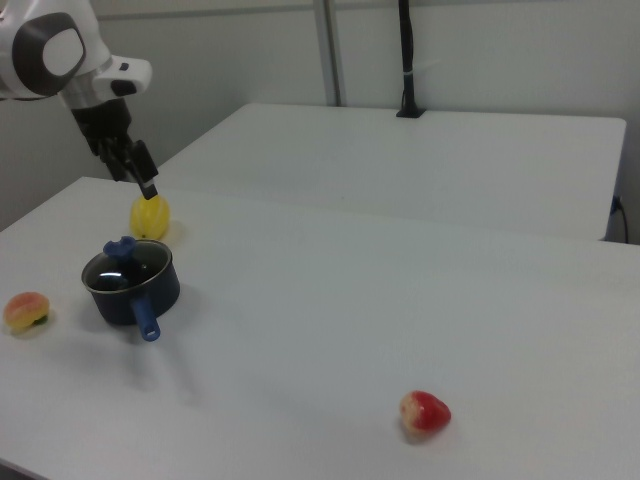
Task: Open lid
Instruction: 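Move the gripper toward the glass lid on the dark saucepan, then lower the open gripper onto the blue knob of the lid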
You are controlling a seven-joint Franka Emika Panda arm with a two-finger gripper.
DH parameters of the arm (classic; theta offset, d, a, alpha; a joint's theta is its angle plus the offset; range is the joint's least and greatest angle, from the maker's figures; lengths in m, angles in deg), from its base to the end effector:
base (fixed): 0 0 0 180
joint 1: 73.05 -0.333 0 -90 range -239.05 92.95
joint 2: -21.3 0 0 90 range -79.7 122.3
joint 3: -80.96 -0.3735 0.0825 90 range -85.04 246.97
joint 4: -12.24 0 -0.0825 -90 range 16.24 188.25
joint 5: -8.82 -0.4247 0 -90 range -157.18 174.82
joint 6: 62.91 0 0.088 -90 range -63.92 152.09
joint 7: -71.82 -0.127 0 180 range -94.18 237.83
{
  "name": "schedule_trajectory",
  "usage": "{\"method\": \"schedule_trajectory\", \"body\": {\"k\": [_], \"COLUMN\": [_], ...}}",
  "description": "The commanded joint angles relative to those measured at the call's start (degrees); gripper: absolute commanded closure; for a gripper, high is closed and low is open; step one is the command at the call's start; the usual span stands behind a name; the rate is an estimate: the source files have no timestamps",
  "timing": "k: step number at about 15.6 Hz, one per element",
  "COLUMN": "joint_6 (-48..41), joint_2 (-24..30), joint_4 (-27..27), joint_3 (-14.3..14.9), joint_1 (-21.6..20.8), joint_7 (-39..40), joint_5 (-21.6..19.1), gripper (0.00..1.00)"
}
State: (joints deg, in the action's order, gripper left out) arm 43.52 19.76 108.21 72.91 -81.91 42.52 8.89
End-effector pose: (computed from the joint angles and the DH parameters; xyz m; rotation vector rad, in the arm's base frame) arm 0.6040 0.1823 0.6188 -3.0523 0.3315 -0.2191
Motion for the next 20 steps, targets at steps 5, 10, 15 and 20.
{"method": "schedule_trajectory", "body": {"k": [5, 10, 15, 20], "joint_6": [6.7, 6.8, 8.5, 11.4], "joint_2": [-10.1, -15.1, -17.4, -20.2], "joint_4": [-5.3, -6.8, -6.8, -6.5], "joint_3": [-4.4, -4.6, -5.6, -6.6], "joint_1": [-3.6, -6.0, -6.8, -7.7], "joint_7": [-13.3, -14.6, -14.5, -14.5], "joint_5": [2.2, 5.1, 8.5, 10.7], "gripper": [0.00, 0.00, 0.00, 0.00]}}
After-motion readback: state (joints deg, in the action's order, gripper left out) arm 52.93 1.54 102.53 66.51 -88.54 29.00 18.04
